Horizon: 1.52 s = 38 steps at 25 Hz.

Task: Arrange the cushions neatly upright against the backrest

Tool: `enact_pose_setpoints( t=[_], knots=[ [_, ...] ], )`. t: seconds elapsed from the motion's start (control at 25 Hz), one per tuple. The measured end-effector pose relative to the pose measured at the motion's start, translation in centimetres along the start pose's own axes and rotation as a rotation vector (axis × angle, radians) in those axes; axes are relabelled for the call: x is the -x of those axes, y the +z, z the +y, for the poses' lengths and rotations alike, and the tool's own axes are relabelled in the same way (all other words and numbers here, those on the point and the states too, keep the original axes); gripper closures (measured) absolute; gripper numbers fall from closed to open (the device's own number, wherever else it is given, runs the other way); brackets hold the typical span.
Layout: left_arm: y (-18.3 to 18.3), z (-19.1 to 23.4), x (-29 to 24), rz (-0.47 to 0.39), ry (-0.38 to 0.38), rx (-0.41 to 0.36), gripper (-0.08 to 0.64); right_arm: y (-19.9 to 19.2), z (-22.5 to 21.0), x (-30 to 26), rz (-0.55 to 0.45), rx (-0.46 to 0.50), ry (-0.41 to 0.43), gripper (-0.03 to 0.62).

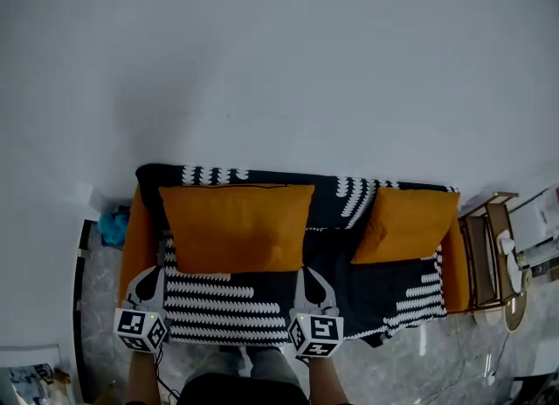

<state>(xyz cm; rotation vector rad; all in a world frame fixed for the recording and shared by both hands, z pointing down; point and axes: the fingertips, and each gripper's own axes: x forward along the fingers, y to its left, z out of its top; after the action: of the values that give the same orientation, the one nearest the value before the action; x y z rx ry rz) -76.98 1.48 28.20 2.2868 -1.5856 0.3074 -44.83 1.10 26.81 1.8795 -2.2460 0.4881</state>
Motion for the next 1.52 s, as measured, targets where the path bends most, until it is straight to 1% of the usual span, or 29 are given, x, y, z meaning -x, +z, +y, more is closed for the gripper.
enact_pose_setpoints(
  t=[0.28, 0.36, 0.48, 0.56, 0.88, 1.0, 1.12, 1.36, 1.52],
  knots=[
    [3.5, -0.7, 1.5, -0.066, -0.045, 0.044, 0.561, 3.8, 1.2, 1.9, -0.037, 0.02, 0.003, 0.578],
    [4.5, -0.9, 1.7, -0.071, -0.061, 0.024, 0.561, 4.6, 1.6, 2.4, -0.046, 0.026, 0.001, 0.58],
    [6.4, -1.4, 2.2, -0.09, -0.082, 0.013, 0.561, 6.0, 2.4, 3.3, -0.063, 0.025, 0.02, 0.58],
    [7.8, -1.8, 2.4, -0.101, -0.091, -0.012, 0.561, 6.8, 2.7, 3.9, -0.075, 0.025, 0.028, 0.58],
    [12.1, -3.2, 3.6, -0.153, -0.142, -0.065, 0.561, 9.7, 2.5, 5.9, -0.126, 0.029, -0.002, 0.58],
    [13.1, -3.7, 4.0, -0.162, -0.153, -0.087, 0.56, 10.3, 2.2, 6.4, -0.133, 0.036, -0.021, 0.58],
    [13.8, -3.6, 4.3, -0.168, -0.148, -0.091, 0.56, 10.7, 2.1, 6.7, -0.136, 0.04, -0.027, 0.58],
    [14.8, -3.8, 4.3, -0.175, -0.141, -0.1, 0.56, 11.7, 2.3, 7.2, -0.145, 0.051, -0.01, 0.58],
    [15.2, -4.1, 4.3, -0.163, -0.137, -0.132, 0.56, 12.3, 2.4, 7.4, -0.153, 0.057, -0.004, 0.58]
  ],
)
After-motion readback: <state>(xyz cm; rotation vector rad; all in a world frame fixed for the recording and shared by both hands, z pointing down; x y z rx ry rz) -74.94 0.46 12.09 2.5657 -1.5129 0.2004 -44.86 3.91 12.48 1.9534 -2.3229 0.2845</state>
